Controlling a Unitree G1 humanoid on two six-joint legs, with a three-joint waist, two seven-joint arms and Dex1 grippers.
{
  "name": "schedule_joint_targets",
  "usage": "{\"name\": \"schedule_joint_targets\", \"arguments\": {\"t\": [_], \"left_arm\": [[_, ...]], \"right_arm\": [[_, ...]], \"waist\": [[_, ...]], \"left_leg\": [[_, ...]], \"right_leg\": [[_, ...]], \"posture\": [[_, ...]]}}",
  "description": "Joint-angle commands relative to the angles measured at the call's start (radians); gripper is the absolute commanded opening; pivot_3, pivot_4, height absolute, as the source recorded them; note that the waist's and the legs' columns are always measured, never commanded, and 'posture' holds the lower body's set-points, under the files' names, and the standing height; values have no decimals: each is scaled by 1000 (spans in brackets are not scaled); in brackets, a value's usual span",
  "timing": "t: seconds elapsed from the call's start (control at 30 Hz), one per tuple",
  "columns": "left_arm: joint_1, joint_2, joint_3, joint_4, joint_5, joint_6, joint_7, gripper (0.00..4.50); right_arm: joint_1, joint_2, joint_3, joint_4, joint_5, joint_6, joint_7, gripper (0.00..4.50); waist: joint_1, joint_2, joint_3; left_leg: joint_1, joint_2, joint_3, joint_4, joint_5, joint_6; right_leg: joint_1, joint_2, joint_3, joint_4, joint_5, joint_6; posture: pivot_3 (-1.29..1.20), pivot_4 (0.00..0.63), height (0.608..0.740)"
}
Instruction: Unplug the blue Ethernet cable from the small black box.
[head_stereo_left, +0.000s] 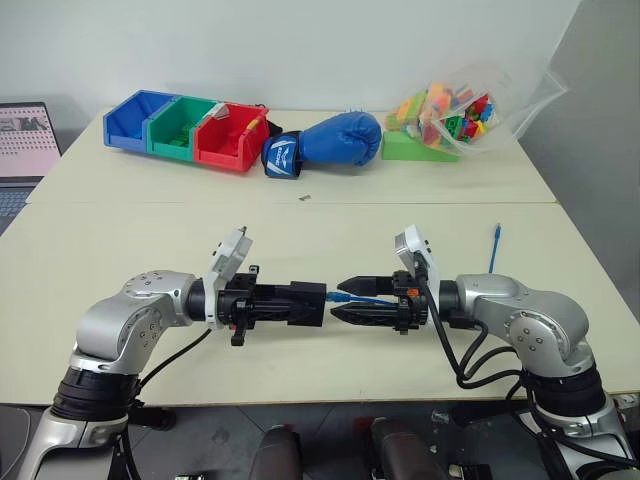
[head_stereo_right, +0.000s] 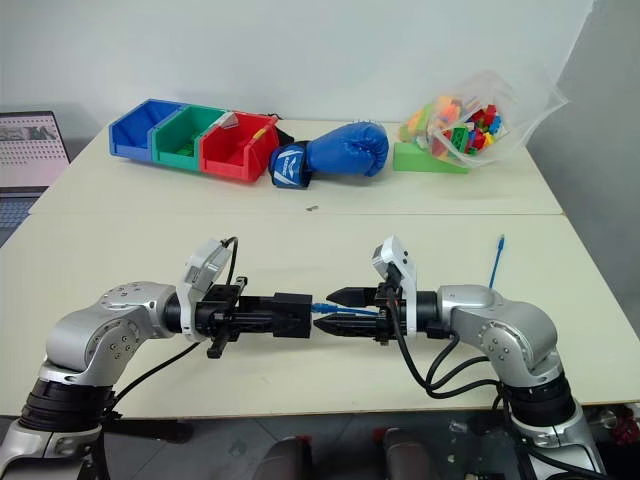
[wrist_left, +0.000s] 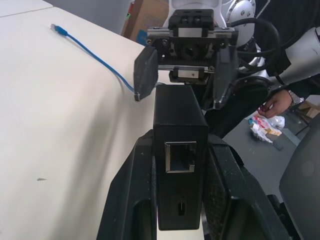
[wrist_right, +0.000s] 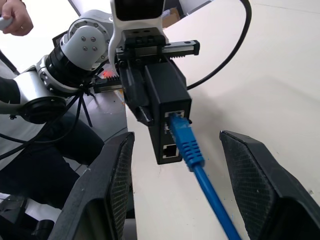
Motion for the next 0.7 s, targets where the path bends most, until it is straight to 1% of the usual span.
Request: {"name": "schedule_joint_targets", "arguments": {"t": [0.03, 0.13, 0.17, 0.2, 0.5, 0.53, 0.7], "left_arm": [[1, 11, 7, -14, 1, -23, -14, 792], [4, 11, 8, -17, 0, -26, -13, 792], [6, 10, 9, -18, -2, -24, -11, 792], [6, 10, 10, -18, -4, -23, -9, 792], [8, 2, 10, -19, -6, -22, -3, 792], [8, 2, 10, -20, -6, -22, -2, 792], [11, 3, 8, -25, -6, -20, -1, 792]], "right_arm": [[-27, 1, -14, -8, 36, -3, 5, 2875], [-28, -7, -6, -12, 35, -5, 6, 2875], [-29, -7, -1, -14, 33, -7, 6, 2507], [-30, -7, 3, -15, 32, -8, 5, 2382], [-38, -25, 46, -30, 6, -31, 20, 148], [-39, -27, 51, -31, 4, -34, 22, 28], [-42, -33, 63, -30, 4, -44, 22, 25]], "waist": [[-2, 0, 0], [-3, 0, 0], [-3, 0, 0], [-3, 0, 0], [-5, 0, 0], [-5, 0, 0], [-5, 0, 0]], "left_leg": [[0, 0, 0, 0, 0, 0], [0, 0, 0, 0, 0, 0], [0, 0, 0, 0, 0, 0], [0, 0, 0, 0, 0, 0], [0, 0, 0, 0, 0, 0], [0, 0, 0, 0, 0, 0], [0, 0, 0, 0, 0, 0]], "right_leg": [[0, 0, 0, 0, 0, 0], [0, 0, 0, 0, 0, 0], [0, 0, 0, 0, 0, 0], [0, 0, 0, 0, 0, 0], [0, 0, 0, -1, 0, 0], [0, 0, 0, -1, 0, 0], [0, 0, 0, -1, 0, 0]], "posture": [[0, 150, 740], [0, 150, 740], [0, 150, 740], [0, 150, 740], [0, 150, 740], [0, 150, 740], [0, 150, 740]]}}
